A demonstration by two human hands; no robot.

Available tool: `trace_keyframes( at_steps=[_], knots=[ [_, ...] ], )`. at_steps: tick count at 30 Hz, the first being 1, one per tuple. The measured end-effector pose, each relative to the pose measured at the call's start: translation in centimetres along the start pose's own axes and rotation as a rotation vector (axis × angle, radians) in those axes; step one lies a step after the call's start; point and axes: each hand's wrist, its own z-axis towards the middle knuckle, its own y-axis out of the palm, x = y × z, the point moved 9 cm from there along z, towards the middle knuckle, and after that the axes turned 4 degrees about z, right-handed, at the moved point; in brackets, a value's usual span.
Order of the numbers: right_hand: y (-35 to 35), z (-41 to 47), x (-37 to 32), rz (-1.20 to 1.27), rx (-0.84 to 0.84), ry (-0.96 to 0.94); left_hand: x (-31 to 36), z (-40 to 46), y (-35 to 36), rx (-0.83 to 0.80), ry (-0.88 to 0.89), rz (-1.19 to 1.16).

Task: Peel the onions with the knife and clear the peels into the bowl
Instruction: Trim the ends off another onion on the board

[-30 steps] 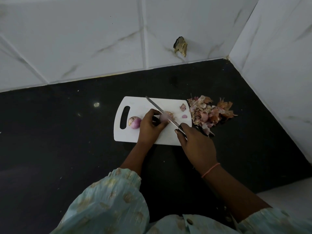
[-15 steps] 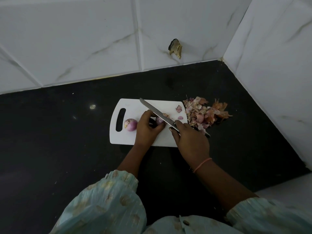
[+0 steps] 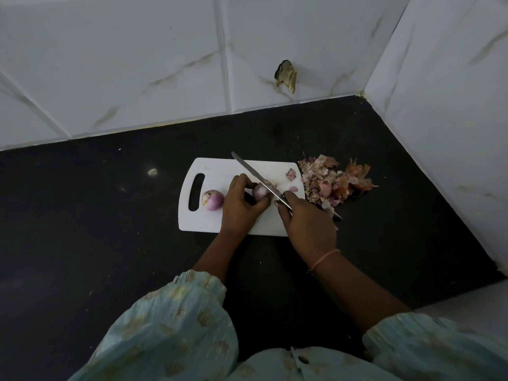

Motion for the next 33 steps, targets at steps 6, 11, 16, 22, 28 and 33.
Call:
trace_keyframes(
  at_steps=[6, 11, 16, 22, 28, 33],
  knots=[
    [-0.4, -1.0, 0.8, -0.016, 0.001, 0.019, 0.0, -0.2, 0.0, -0.001, -0.014, 0.016],
    [0.1, -0.2, 0.1, -0.006, -0.023, 0.029, -0.5, 0.0, -0.1, 0.009, -0.061, 0.012],
    [0.1, -0.8, 0.7, 0.049, -0.02, 0.048, -0.8, 0.0, -0.1, 0.003, -0.078, 0.023],
    [0.5, -1.0, 0.9, 0.065, -0.017, 0.046, -1.0, -0.1, -0.1, -0.008, -0.089, 0.03],
    [2.1, -0.2, 3.5, 0.131, -0.09, 0.112, -0.8, -0.7, -0.3, 0.011, -0.102, 0.016],
    [1.6, -0.2, 4.6, 0.324, -0.025, 0.188, -0.7, -0.8, -0.4, 0.025, -0.108, -0.067]
  ],
)
